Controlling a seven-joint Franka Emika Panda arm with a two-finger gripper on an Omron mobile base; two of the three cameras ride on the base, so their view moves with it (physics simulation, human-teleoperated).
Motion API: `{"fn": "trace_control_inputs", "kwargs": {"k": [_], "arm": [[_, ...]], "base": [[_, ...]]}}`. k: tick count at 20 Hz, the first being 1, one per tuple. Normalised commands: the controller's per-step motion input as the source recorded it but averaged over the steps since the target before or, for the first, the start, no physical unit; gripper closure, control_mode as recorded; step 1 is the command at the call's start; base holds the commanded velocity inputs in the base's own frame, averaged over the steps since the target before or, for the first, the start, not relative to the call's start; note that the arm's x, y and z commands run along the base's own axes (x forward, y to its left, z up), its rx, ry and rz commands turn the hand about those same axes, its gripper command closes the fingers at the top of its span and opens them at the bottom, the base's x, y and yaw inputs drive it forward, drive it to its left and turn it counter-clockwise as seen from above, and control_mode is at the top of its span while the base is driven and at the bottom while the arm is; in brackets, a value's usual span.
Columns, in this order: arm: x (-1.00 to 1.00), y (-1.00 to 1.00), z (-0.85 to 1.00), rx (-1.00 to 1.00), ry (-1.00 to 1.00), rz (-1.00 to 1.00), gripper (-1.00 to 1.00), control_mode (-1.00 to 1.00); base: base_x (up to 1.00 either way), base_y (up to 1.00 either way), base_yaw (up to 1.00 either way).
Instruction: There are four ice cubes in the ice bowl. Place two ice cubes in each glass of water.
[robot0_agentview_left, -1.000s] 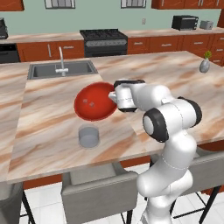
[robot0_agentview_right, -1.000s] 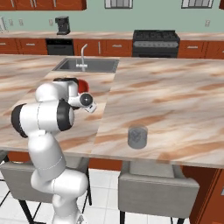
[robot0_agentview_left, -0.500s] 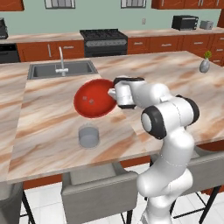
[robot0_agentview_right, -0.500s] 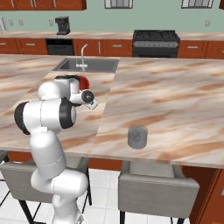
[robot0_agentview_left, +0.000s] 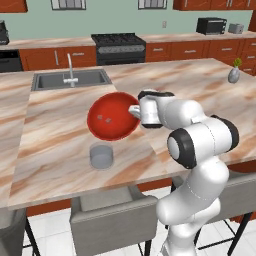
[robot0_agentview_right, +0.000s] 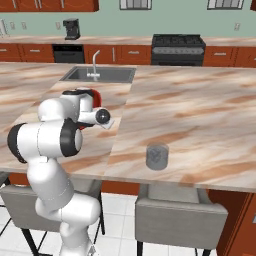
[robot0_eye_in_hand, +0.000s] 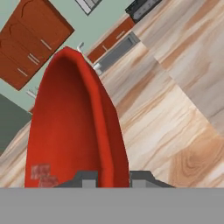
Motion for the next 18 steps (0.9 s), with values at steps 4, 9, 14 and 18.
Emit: {"fn": "trace_control_inputs", "kwargs": {"k": [4,9,14,18], "arm": [[0.00,0.00,-0.09,-0.12,-0.11,0.05,1.00,-1.00],[0.00,0.01,0.00,-0.07,-0.13,0.04,1.00,-1.00],[0.00,0.03,0.00,-0.03,-0.09,0.00,1.00,-1.00],[-0.11,0.00,0.06,0.00,-0.13,0.00,1.00,-1.00]], "base": [[0.00,0.00,0.00],[0.00,0.00,0.00],[0.00,0.00,0.00],[0.00,0.00,0.00]]}}
